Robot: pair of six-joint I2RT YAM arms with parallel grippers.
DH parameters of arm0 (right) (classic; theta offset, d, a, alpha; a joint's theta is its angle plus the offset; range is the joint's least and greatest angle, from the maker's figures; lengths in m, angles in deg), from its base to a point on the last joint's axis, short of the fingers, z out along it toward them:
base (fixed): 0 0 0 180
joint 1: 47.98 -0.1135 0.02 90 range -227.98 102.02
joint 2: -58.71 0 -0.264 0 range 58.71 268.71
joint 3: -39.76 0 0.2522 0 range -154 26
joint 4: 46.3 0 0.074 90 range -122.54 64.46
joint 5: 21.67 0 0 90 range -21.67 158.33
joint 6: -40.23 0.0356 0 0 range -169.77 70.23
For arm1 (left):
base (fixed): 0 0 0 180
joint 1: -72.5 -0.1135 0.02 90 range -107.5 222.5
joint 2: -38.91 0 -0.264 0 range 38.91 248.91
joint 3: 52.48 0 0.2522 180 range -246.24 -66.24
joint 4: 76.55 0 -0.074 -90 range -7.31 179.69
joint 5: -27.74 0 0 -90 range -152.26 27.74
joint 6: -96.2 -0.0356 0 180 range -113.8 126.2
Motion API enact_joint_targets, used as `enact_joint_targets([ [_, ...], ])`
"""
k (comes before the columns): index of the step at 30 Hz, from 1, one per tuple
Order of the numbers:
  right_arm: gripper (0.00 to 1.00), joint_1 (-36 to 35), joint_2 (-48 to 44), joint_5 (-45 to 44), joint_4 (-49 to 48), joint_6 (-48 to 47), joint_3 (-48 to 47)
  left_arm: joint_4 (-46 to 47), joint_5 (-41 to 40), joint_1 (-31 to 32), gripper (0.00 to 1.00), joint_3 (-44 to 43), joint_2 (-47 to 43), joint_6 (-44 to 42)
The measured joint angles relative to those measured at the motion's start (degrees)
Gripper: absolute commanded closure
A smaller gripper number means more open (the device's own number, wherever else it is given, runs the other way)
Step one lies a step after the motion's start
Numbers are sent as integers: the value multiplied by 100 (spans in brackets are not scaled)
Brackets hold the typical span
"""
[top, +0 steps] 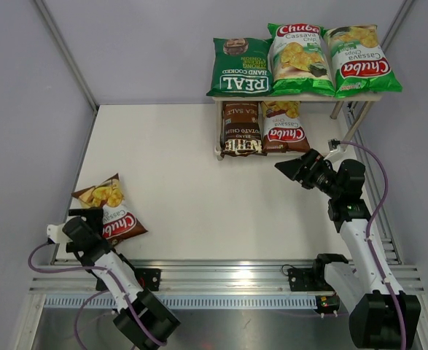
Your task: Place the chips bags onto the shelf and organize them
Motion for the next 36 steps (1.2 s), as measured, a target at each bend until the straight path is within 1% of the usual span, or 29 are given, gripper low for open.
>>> enact_joint_targets([
  [3,1,0,24,4,0,13,0,452,306,0,9,142,131,70],
  [4,0,0,28,4,0,15,0,599,420,0,17,162,236,83],
  [5,1,0,31,4,-2,15,0,636,444,0,17,162,269,87],
  [6,0,0,37,4,-7,15,0,745,531,0,27,164,339,85],
  [8,1,0,70,2,-9,15,0,909,675,0,39,168,424,120],
  [9,0,0,90,-2,-9,15,0,977,756,0,52,168,435,146],
  [12,1,0,146,-9,-7,15,0,1143,962,0,67,181,428,240],
  [13,0,0,164,-9,-9,15,0,1200,1023,0,77,184,422,278],
  [15,1,0,203,-11,-9,15,0,1244,1137,0,85,188,374,358],
  [16,0,0,219,-11,-9,15,0,1257,1187,2,99,188,348,400],
  [20,1,0,304,-13,-11,15,0,1360,1394,2,100,188,348,516],
  [24,1,0,354,-20,-9,15,0,1550,1650,2,100,122,778,597],
  [28,1,0,376,-26,-9,15,0,1818,2138,2,100,-52,1357,734],
  [31,1,0,424,-4,-81,50,0,1980,2490,48,100,-81,1519,962],
  [33,0,0,505,50,-219,151,0,2090,2664,170,100,-83,1554,1163],
  [36,0,-26,754,267,-625,476,33,2232,2793,597,100,-85,1561,1508],
])
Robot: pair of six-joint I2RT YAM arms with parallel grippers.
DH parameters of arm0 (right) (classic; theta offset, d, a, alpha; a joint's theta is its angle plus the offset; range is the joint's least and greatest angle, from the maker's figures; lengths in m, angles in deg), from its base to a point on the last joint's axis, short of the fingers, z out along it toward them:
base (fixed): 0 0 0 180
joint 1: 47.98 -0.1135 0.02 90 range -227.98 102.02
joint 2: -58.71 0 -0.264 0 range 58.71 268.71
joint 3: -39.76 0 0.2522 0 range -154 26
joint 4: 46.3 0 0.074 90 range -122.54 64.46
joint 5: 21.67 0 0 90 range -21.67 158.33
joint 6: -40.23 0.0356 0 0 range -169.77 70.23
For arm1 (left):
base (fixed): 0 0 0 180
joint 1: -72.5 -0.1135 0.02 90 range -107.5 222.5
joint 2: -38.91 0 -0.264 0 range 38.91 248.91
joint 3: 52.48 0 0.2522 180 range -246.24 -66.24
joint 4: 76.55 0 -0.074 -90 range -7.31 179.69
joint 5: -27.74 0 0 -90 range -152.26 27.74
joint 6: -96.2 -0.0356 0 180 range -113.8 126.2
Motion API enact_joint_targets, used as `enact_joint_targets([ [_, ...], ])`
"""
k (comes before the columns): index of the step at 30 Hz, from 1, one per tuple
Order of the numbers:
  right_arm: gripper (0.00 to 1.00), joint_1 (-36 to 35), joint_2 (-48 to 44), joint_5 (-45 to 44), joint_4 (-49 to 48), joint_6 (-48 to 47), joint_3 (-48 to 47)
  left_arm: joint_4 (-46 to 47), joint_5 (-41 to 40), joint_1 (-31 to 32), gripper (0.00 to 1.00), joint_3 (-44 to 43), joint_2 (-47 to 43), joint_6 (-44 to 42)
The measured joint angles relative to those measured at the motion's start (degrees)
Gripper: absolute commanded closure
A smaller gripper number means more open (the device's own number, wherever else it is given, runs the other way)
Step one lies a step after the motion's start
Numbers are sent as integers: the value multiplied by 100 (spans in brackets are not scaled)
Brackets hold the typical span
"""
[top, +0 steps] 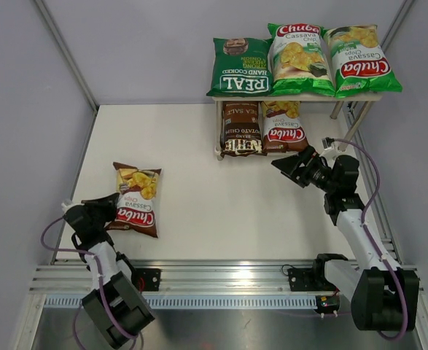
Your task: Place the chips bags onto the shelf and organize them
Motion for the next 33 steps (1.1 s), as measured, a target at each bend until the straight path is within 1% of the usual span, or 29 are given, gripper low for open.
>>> enact_joint_targets([
  [3,1,-105,157,114,-409,313,175,195,35,546,100,0,81,361],
  [7,0,-654,289,203,-883,664,505,422,37,1102,100,2,199,905],
  [10,1,-1058,426,203,-1152,820,667,581,24,1338,100,4,151,1285],
  [15,1,-1366,564,168,-1519,999,841,647,4,1670,100,4,-136,1779],
  [19,1,-1665,752,79,-1838,1062,866,647,-7,1790,100,4,-328,2055],
  [22,1,-1919,1088,31,-2079,1091,868,535,-66,1812,100,-11,-409,2031],
  [25,1,-2024,1421,22,-2321,1158,929,343,-144,1814,100,-33,-483,1851],
  [33,1,-2201,1637,-195,-2297,1071,935,-501,-382,1878,100,-367,-1029,866],
])
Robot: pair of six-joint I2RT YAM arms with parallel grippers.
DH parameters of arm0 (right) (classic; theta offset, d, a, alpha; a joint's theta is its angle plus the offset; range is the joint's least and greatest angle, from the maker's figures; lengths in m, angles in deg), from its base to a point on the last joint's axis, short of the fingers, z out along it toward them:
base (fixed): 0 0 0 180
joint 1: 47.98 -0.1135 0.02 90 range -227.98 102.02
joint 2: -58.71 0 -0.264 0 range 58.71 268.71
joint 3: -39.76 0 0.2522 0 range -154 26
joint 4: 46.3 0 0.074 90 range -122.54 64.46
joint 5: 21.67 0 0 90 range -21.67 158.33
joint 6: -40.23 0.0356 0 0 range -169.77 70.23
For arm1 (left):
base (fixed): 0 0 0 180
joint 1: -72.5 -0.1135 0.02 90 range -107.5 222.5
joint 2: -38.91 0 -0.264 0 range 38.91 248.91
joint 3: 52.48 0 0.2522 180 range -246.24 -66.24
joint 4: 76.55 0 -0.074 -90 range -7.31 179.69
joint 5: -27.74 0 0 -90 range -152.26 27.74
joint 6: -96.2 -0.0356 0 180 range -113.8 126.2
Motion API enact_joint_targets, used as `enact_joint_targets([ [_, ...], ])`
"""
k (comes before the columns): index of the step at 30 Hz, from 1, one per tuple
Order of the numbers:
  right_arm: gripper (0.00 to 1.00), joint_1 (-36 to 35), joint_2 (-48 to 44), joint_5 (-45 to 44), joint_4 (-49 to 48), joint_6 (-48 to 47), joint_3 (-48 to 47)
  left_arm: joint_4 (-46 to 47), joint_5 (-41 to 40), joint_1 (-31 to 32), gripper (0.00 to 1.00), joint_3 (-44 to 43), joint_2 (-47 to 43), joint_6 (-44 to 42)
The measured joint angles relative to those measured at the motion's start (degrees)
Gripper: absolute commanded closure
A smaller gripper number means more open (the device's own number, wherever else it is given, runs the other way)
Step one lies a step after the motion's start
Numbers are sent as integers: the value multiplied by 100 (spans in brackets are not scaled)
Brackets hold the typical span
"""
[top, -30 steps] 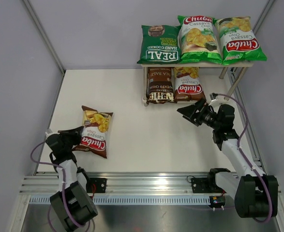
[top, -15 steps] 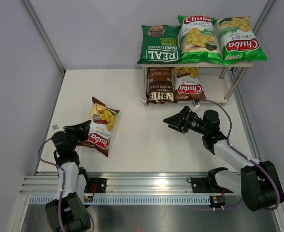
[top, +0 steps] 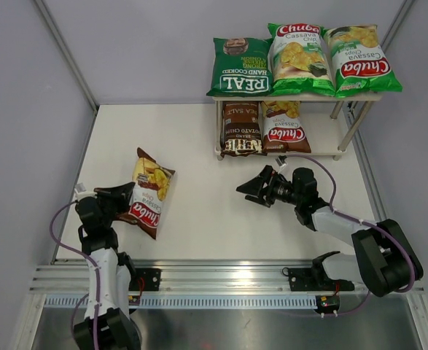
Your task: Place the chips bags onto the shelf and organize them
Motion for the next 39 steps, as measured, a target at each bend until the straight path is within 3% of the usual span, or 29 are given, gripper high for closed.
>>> enact_joint_targets([
  [7,1,-105,85,-162,210,-136,-42,-975,-306,4,100,-616,645,-1412],
  [8,1,-105,85,-199,280,-170,-52,-1047,-306,7,95,-710,811,-1556],
  [10,1,-105,79,-232,376,-238,-79,-1237,-308,11,63,-940,1318,-1950],
  [13,0,-107,17,-297,581,-343,-157,-1593,-356,50,51,-1174,1694,-2363],
  [14,1,-107,-13,-328,616,-378,-170,-1709,-369,70,34,-1244,1746,-2518],
  [18,1,-109,-109,-363,704,-461,-201,-2022,-361,94,4,-1539,1958,-3005],
  [19,0,-109,-122,-363,728,-479,-208,-2081,-350,94,2,-1617,2052,-3115],
  [30,0,-109,-367,-367,935,-669,-212,-2369,-229,518,3,-1794,2767,-3757],
  [34,1,-109,-369,-363,933,-682,-212,-2094,-138,625,27,-1541,2693,-3672],
  [35,0,-109,-369,-361,933,-684,-212,-2028,-129,627,40,-1451,2634,-3615],
  [39,1,-109,-369,-361,933,-684,-212,-1663,-31,634,58,-1134,2120,-3198],
])
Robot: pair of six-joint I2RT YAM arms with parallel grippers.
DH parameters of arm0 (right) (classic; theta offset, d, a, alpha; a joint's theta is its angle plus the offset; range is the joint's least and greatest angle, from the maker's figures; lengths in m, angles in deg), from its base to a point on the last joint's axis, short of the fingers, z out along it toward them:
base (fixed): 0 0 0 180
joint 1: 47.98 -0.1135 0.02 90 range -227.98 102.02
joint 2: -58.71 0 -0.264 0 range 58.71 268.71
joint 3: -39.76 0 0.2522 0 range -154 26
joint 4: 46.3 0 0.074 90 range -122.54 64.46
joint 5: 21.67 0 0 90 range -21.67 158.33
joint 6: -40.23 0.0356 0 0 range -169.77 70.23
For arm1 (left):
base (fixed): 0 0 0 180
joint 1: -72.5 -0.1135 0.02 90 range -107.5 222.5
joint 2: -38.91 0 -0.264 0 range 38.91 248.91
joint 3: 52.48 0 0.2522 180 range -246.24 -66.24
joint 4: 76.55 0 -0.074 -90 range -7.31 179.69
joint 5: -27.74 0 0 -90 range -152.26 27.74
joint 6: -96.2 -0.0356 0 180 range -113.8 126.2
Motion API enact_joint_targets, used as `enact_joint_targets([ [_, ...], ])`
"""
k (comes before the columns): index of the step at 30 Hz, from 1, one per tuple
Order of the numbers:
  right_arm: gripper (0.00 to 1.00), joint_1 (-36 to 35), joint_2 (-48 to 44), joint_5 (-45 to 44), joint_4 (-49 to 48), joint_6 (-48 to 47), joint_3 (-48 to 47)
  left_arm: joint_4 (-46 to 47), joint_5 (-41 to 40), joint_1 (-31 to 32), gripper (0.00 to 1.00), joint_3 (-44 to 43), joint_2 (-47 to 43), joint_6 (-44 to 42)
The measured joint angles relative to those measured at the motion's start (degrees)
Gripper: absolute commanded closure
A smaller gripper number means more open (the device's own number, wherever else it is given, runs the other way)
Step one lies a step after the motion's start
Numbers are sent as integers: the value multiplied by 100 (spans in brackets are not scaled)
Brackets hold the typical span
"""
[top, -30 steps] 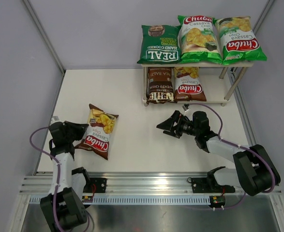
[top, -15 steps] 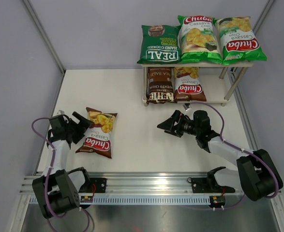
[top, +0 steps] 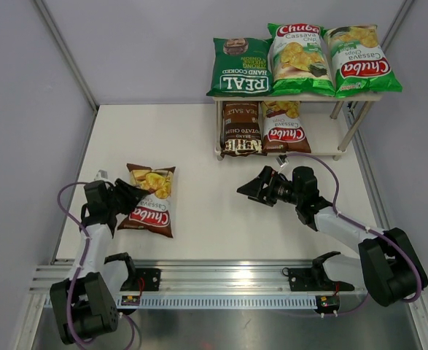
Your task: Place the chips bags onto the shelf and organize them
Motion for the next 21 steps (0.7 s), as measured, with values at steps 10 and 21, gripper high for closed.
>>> enact_joint_targets([
  [10,1,0,15,17,-70,44,0,391,15,28,80,472,-1134,1119],
  [21,1,-275,247,129,-833,474,2,1639,227,151,82,520,-1462,2968],
])
